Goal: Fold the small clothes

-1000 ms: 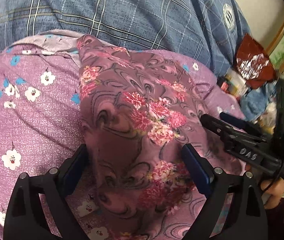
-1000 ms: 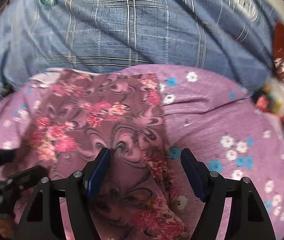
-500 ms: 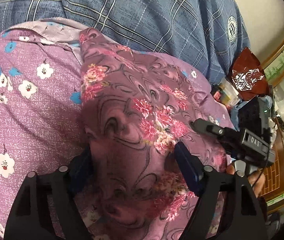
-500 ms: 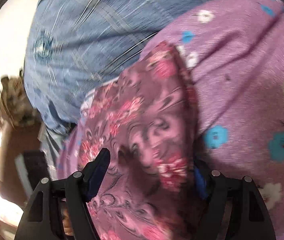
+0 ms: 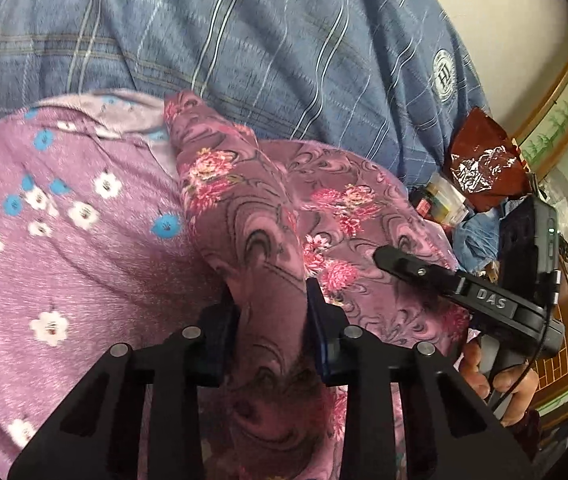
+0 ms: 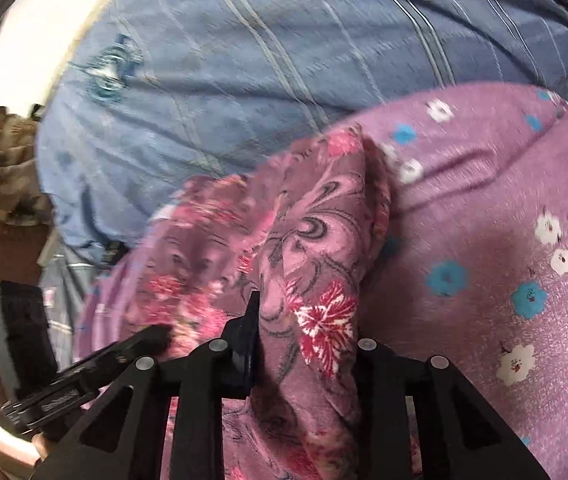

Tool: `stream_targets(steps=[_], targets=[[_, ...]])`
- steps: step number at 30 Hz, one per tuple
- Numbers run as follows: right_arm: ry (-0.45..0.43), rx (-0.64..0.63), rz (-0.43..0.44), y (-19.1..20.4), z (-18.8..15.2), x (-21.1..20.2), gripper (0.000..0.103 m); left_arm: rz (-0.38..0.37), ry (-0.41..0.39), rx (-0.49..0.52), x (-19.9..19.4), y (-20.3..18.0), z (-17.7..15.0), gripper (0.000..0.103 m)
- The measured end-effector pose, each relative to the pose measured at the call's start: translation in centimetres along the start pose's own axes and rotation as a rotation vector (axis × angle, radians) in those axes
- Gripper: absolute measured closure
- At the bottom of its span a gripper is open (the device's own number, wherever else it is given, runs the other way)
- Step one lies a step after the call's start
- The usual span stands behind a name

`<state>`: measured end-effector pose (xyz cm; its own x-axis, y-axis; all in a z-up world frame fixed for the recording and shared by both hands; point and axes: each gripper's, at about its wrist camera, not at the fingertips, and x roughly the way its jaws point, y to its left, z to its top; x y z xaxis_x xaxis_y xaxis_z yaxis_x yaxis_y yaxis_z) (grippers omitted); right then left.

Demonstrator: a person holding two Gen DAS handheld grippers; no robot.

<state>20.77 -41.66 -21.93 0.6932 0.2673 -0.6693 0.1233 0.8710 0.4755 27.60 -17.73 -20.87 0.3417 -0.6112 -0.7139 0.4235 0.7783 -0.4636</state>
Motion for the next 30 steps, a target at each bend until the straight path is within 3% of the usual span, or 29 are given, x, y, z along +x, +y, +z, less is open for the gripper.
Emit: stream_targets(steps=[8, 13, 17, 20, 21, 22, 25, 30], targets=[[-0.045, -0.048, 0.037, 4.0, -1.2, -2.3, 0.076, 0.019, -0.045, 0.024, -4.4, -0.1, -0.8, 0.074], [-0.027, -0.066, 0.053, 6.8, -3.0, -1.7, 0.076, 0.072, -0.062, 0.045, -6.8, 0.6, -2.1, 0.074], [0.016, -0.081, 0.04, 8.4, -4.5, -0.3, 0.076, 0.102, -0.026, 0.02, -7.3, 2.4, -3.4, 0.074], [0.105, -0.06, -0.006, 8.4, -6.0, 2.6, 0.076, 0.171, 0.079, -0.016, -5.2, 4.2, -4.7, 0.072], [0.136, -0.062, -0.044, 8.3, -6.6, 3.6, 0.075, 0.195, 0.114, -0.03, -4.4, 4.7, -5.0, 0.067], [0.144, -0.074, -0.094, 8.3, -7.2, 4.2, 0.067, 0.211, 0.148, -0.044, -3.7, 5.3, -5.4, 0.057], [0.125, -0.066, -0.137, 8.3, -7.4, 4.0, 0.057, 0.224, 0.128, -0.028, -4.6, 5.2, -5.7, 0.05], [0.057, -0.142, -0.26, 10.1, -8.2, 1.6, 0.053, 0.266, 0.038, 0.016, -7.1, 3.5, -6.1, 0.049]])
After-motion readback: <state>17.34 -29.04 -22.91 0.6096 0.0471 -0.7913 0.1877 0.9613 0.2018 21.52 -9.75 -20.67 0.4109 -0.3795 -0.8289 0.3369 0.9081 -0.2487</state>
